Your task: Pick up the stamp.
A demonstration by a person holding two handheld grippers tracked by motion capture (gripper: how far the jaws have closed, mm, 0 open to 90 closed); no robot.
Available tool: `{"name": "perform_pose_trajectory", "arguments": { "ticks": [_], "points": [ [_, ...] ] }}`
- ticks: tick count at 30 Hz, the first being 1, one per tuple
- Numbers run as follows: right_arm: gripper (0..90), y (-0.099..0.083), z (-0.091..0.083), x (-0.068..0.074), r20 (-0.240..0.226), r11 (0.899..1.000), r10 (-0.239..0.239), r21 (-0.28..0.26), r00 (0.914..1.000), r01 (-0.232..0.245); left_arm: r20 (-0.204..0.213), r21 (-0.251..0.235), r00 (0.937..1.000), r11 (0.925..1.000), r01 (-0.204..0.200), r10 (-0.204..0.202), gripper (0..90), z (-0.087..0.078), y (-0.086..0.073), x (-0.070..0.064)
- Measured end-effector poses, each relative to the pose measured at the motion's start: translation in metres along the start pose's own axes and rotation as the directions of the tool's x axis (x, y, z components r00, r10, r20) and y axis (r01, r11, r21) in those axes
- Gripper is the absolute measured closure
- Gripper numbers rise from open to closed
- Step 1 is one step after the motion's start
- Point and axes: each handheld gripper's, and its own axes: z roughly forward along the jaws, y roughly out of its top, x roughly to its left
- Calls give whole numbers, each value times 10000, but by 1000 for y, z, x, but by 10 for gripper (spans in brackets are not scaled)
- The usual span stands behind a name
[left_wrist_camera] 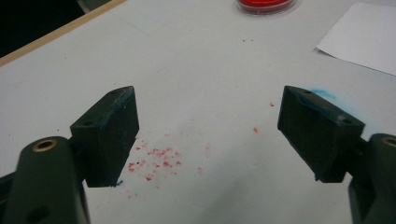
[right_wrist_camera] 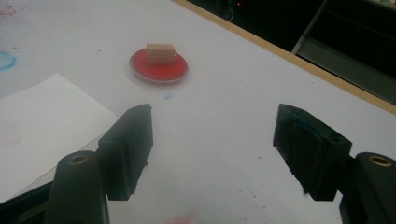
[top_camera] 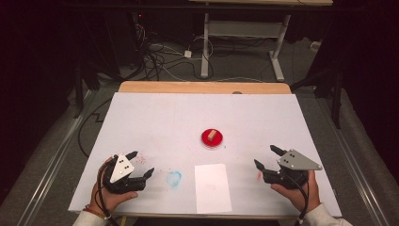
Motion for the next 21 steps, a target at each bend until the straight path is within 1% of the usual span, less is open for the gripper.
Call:
{"name": "perform_pose_trajectory", "arguments": {
  "ticks": [1, 4, 6, 8, 11, 21],
  "points": [
    [285, 1, 1, -1, -4, 10000, 41, -15, 10000, -41, -20, -4, 10000, 10000, 46, -46, 200, 0, -1, 1],
    [285, 3, 4, -3, -35, 10000, 49, -67, 10000, -49, -58, 71, 10000, 10000, -23, 24, 200, 0, -1, 1],
    [286, 6, 7, -4, -65, 9999, 51, -99, 10000, -52, -60, 115, 10000, 9999, 54, -53, 200, 0, -3, 1],
    [286, 7, 8, -4, -112, 9999, 80, -95, 9999, -81, -69, 154, 10000, 9999, 33, -32, 200, 0, -4, 2],
    [303, 11, 12, -4, -351, 10000, 46, -78, 9994, -49, -64, 206, 9999, 9997, 115, -113, 200, 0, -6, 2],
    [311, 22, 25, -5, -654, 10000, -89, -1, 9978, 89, -129, 399, 9999, 9992, 77, -72, 200, -5, -10, 0]
  ]
}}
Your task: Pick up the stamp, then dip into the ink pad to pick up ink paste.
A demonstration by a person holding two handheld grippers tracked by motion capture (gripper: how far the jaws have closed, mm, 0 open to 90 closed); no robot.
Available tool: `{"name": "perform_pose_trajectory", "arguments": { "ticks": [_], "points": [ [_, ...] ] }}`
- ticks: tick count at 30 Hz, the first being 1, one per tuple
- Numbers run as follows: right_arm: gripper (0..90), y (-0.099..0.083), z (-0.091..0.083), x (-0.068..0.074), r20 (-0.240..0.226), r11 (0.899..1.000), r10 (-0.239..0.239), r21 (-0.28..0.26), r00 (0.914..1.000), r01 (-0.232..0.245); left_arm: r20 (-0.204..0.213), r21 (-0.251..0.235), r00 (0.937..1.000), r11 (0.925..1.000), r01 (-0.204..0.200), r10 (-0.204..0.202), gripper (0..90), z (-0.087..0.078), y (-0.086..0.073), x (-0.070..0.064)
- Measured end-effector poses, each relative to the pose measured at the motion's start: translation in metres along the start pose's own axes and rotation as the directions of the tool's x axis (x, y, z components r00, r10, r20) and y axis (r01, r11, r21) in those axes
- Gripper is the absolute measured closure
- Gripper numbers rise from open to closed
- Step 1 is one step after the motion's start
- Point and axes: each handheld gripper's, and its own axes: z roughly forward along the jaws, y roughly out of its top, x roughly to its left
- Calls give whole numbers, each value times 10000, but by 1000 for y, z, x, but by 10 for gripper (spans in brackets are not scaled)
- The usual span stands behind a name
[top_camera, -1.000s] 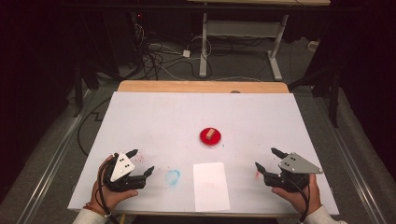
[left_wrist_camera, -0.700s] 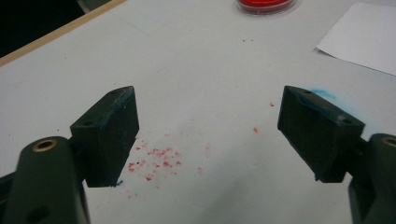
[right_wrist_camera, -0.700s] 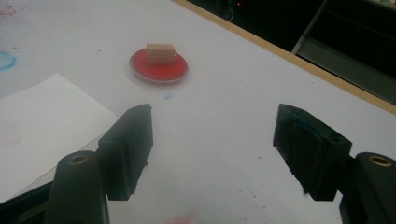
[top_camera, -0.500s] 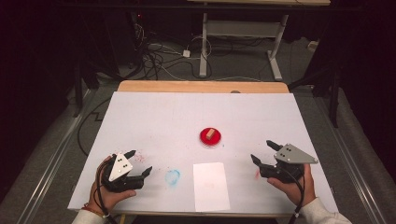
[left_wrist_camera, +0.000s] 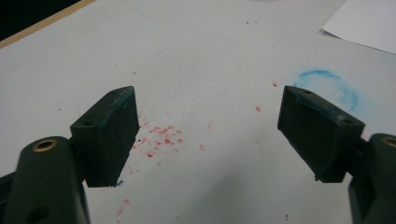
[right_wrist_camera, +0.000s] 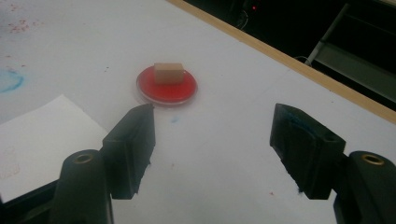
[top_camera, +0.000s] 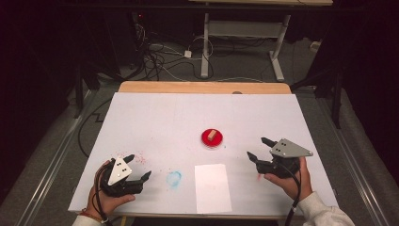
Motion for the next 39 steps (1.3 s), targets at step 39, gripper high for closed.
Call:
{"name": "perform_pose_trajectory", "arguments": {
  "ticks": [39],
  "points": [
    [368, 56, 131, 20, -1624, 9780, 234, 2081, 9864, 111, 138, -15, 9996, 9997, -258, 258, 201, 2, 3, -1]
  ]
}}
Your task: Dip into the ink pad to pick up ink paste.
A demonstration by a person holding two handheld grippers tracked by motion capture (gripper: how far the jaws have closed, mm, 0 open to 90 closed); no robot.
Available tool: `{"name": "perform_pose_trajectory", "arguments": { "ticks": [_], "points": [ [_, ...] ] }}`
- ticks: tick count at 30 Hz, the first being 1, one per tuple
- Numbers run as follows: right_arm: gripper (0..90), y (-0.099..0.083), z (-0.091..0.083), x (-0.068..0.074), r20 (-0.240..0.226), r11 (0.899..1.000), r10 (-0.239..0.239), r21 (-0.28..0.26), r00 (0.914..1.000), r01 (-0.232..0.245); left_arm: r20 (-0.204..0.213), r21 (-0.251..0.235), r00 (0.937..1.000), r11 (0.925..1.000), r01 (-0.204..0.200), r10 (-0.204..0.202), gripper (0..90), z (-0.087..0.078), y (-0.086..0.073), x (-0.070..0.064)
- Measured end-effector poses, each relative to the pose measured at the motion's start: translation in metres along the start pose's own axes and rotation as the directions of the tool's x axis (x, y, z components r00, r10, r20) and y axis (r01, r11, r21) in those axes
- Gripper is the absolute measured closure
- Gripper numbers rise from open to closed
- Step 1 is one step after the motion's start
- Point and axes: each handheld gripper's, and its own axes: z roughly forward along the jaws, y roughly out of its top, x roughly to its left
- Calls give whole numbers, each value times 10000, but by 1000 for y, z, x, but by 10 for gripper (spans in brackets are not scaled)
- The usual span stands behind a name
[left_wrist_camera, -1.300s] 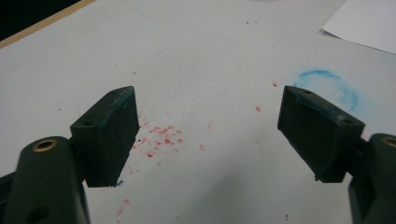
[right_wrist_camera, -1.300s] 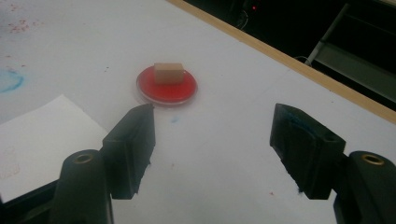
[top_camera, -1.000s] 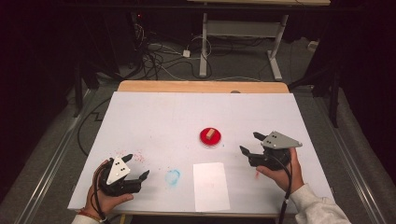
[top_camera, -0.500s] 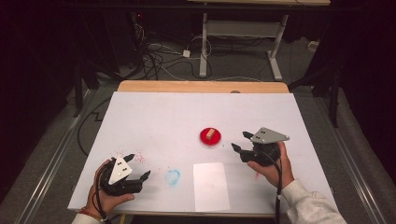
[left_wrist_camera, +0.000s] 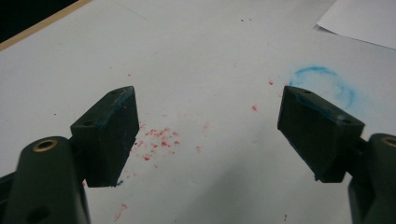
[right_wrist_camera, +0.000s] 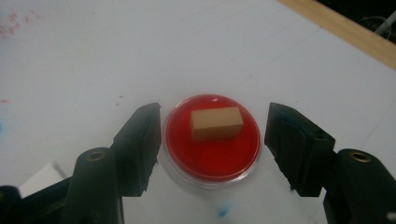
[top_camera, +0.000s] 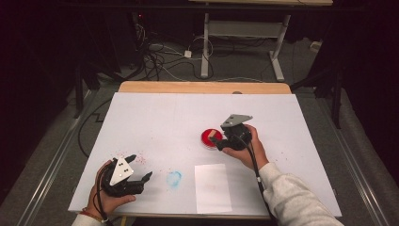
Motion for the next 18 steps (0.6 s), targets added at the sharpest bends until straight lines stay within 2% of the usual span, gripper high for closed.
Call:
{"name": "perform_pose_trajectory", "arguments": {
  "ticks": [2, 5, 6, 7, 13, 14, 18],
  "points": [
    [373, 2, 12, -3, -194, 9993, 23, 374, 9998, -16, -2, -14, 10000, 10000, -51, 51, 201, -1, 1, 0],
    [379, 5, 23, -7, -124, 9982, 101, 598, 9999, -93, 13, -2, 9998, 9998, -173, 173, 201, 0, 0, -1],
    [379, 6, 25, -8, -169, 9970, 291, 726, 9994, -278, 13, -2, 9998, 9998, -173, 173, 201, 0, 0, -1],
    [379, 6, 25, -8, -169, 9970, 291, 726, 9994, -278, 57, 63, 10000, 10000, -74, 74, 201, 0, 0, -1],
    [398, 14, 33, -7, 129, 9903, 589, 1251, 9982, -601, 41, 29, 10000, 10000, -84, 84, 201, -2, 0, -1],
    [400, 14, 35, -8, 125, 9899, 642, 1258, 9979, -653, 6, -29, 9999, 9999, -169, 169, 201, -2, 0, -1],
    [424, 15, 40, -10, -18, 9858, 792, 1488, 9969, -780, 69, 12, 9999, 10000, -74, 74, 201, -2, 0, -2]
  ]
}}
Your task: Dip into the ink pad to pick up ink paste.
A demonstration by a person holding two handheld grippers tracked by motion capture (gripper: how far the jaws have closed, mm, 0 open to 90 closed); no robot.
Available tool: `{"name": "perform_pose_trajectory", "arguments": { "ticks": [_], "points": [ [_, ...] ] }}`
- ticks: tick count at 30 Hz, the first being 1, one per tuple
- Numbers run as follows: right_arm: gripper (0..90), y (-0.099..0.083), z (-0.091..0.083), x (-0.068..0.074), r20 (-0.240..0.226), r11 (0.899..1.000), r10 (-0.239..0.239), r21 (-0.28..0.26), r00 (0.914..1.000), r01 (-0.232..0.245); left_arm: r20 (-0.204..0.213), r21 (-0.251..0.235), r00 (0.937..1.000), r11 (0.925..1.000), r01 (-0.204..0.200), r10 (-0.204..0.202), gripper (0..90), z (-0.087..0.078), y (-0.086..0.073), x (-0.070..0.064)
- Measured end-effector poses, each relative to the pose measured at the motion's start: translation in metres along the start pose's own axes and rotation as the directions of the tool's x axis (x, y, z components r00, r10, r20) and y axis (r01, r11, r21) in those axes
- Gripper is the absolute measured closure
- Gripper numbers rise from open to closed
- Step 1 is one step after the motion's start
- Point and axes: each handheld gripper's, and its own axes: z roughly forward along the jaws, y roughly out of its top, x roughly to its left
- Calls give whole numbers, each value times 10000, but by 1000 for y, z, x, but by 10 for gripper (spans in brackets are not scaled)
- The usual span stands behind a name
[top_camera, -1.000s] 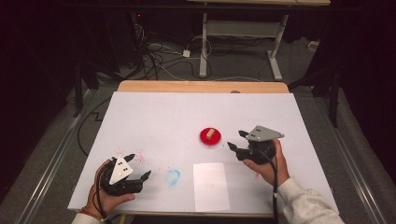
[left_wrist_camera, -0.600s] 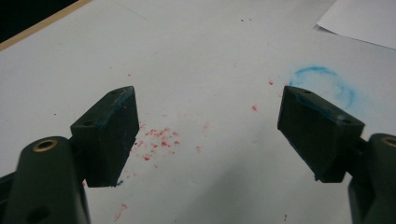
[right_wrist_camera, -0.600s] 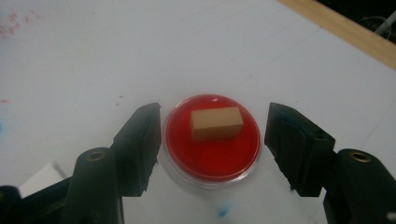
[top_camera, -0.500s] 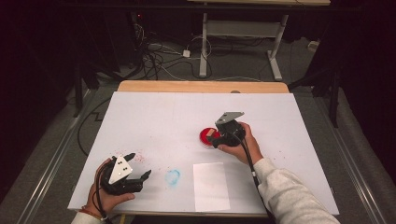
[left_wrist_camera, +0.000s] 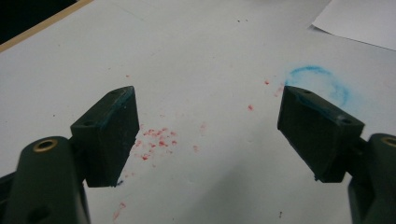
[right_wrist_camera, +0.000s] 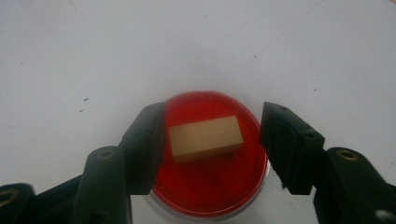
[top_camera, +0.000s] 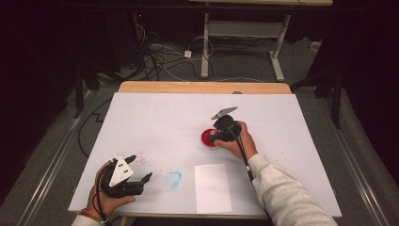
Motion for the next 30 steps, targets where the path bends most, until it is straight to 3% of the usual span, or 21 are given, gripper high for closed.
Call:
{"name": "perform_pose_trajectory", "arguments": {
  "ticks": [4, 6, 8, 13, 17, 18, 22, 30],
  "points": [
    [436, 3, 0, -2, 105, 9993, 338, 156, 9994, -339, 29, -3, 10000, 10000, 24, -24, 201, 0, 0, 0],
    [436, 4, -1, -1, 187, 9971, 743, 179, 9971, -746, 15, 34, 10000, 10000, 11, -11, 201, 1, 0, 1],
    [444, 5, -3, 1, 410, 9901, 1389, 165, 9895, -1397, -1, -30, 10000, 10000, -75, 75, 202, 1, 1, 1],
    [444, 6, -1, 4, 342, 9798, 1991, 94, 9794, -1995, 79, 23, 10000, 10000, -21, 21, 203, 1, 1, 0],
    [498, 8, 2, 6, 280, 9831, 1797, 289, 9833, -1805, 74, 14, 10000, 10000, -54, 54, 203, 0, 1, 1],
    [540, 8, 5, 8, 399, 9888, 1409, 447, 9892, -1427, 95, -10, 9999, 10000, -39, 39, 205, 0, 1, 0],
    [547, 10, 6, 10, 496, 9920, 1095, 573, 9928, -1123, 107, -6, 9999, 10000, -19, 19, 205, 0, 1, 1],
    [550, 12, 2, 13, 224, 9946, 491, 899, 9985, -509, 150, 31, 9999, 10000, -29, 29, 207, 0, 0, 1]
  ]
}}
